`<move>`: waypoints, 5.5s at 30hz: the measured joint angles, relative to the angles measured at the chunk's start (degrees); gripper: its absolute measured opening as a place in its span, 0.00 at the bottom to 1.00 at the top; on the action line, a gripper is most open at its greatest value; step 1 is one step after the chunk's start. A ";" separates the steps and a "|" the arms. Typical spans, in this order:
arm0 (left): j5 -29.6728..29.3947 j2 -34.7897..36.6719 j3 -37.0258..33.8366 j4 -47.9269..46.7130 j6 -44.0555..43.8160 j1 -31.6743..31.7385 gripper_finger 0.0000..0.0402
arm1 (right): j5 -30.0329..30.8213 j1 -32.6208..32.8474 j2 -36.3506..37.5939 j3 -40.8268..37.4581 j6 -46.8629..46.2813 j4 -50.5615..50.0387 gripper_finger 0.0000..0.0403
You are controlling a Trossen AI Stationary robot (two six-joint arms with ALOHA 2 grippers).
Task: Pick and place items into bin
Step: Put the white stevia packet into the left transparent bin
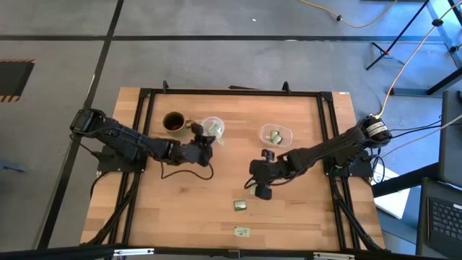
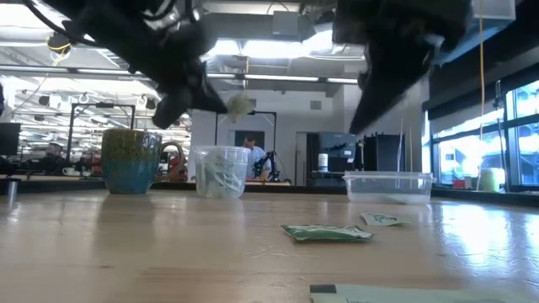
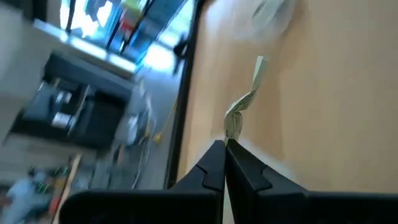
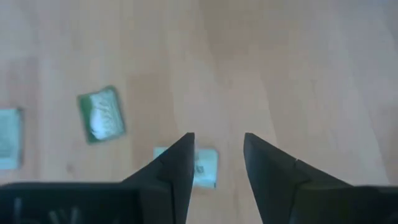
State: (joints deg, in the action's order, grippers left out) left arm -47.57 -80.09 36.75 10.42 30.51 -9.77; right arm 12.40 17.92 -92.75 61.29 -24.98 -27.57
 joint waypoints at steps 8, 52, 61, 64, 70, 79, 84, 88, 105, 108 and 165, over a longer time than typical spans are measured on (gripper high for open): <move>2.04 0.02 0.00 -5.84 -6.92 4.95 0.01 | -0.52 0.71 -1.59 -7.59 -0.28 6.77 0.35; 9.57 -0.05 0.06 -10.67 -10.29 11.14 0.13 | -2.19 4.45 -9.69 -7.20 -0.41 13.79 0.01; 2.30 -0.05 0.05 -5.55 -4.36 8.49 0.16 | -1.53 4.10 -9.55 -1.45 1.91 6.57 0.00; 4.31 -0.05 0.06 -4.41 2.00 7.15 0.16 | -1.51 3.48 -9.55 1.44 4.11 2.72 0.00; 18.28 -0.05 0.06 -4.38 11.26 4.11 0.21 | -1.25 1.06 -9.46 6.95 10.01 -1.20 0.00; 33.71 -0.05 0.04 2.79 23.13 -1.92 0.29 | -5.97 -4.09 -9.38 11.97 19.21 3.56 0.00; 33.78 -0.05 0.07 6.17 26.24 -3.91 0.29 | -14.09 -5.85 -9.35 11.99 20.04 10.79 0.00; 33.92 -0.05 0.04 6.53 26.24 -4.12 0.29 | -15.12 -6.01 -9.35 12.00 22.12 14.26 0.00; 39.63 -0.05 0.04 10.93 24.72 -5.78 0.26 | -13.61 -6.52 -9.35 12.01 24.06 16.80 0.00; 38.97 -0.05 0.05 11.59 24.71 -5.98 0.24 | -13.54 -6.52 -9.35 12.01 24.20 17.09 0.00; 7.12 -0.05 0.04 -10.02 -6.93 10.08 0.01 | -5.85 0.02 -15.94 12.01 19.29 7.28 0.37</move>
State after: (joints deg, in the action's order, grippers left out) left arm -40.45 -80.14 36.80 0.40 23.57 0.31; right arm 6.55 17.94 -108.69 73.30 -5.69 -20.29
